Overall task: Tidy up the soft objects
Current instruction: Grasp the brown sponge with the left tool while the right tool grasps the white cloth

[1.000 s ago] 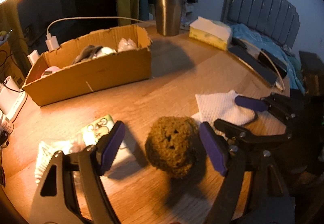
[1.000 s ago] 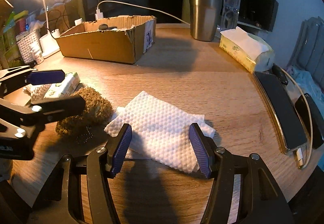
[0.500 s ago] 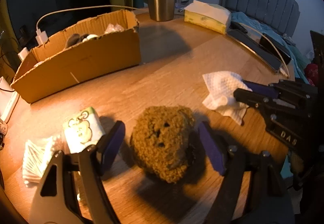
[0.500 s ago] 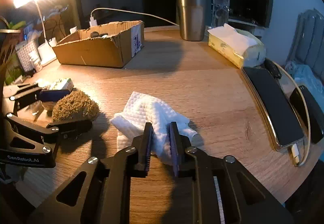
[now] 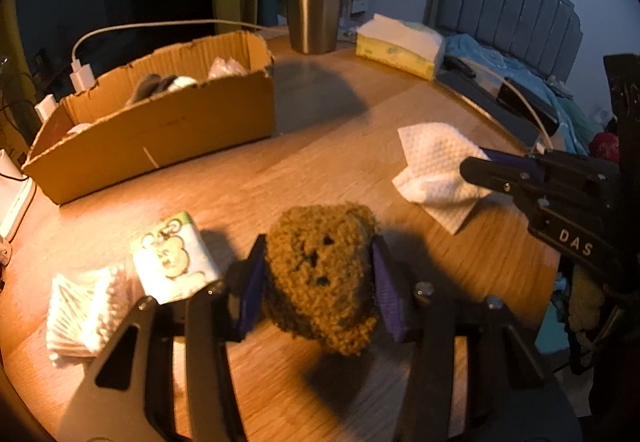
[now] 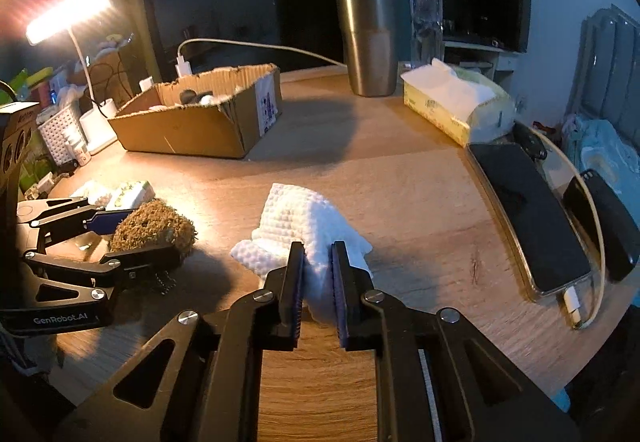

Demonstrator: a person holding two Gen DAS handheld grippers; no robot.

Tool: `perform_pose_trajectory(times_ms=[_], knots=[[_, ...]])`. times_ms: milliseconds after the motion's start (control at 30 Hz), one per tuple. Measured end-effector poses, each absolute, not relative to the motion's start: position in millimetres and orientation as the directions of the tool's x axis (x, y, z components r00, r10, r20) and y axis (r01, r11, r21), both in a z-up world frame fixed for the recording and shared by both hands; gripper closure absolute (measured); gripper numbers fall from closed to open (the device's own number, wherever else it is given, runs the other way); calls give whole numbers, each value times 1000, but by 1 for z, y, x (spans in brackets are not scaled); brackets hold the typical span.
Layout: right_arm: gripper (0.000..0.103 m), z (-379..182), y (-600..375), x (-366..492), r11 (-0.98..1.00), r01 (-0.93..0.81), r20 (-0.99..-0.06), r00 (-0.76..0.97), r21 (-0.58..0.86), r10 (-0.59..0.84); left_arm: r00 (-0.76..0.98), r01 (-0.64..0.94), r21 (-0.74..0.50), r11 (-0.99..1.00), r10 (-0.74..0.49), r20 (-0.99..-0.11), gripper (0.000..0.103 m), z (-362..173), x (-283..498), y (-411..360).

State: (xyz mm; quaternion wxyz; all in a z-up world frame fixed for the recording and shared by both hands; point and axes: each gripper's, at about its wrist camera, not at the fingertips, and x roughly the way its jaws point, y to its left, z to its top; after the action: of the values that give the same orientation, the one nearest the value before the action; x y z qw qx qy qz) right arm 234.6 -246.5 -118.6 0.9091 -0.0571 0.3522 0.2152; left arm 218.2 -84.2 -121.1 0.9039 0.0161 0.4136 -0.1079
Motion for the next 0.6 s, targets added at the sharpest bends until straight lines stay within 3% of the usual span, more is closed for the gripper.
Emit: perform_pose_trajectory(times_ms=[600], knots=[[88, -84, -194, 217, 855, -518, -623, 675, -17, 396, 756, 102, -100, 990, -142, -639, 53, -79, 190, -18]])
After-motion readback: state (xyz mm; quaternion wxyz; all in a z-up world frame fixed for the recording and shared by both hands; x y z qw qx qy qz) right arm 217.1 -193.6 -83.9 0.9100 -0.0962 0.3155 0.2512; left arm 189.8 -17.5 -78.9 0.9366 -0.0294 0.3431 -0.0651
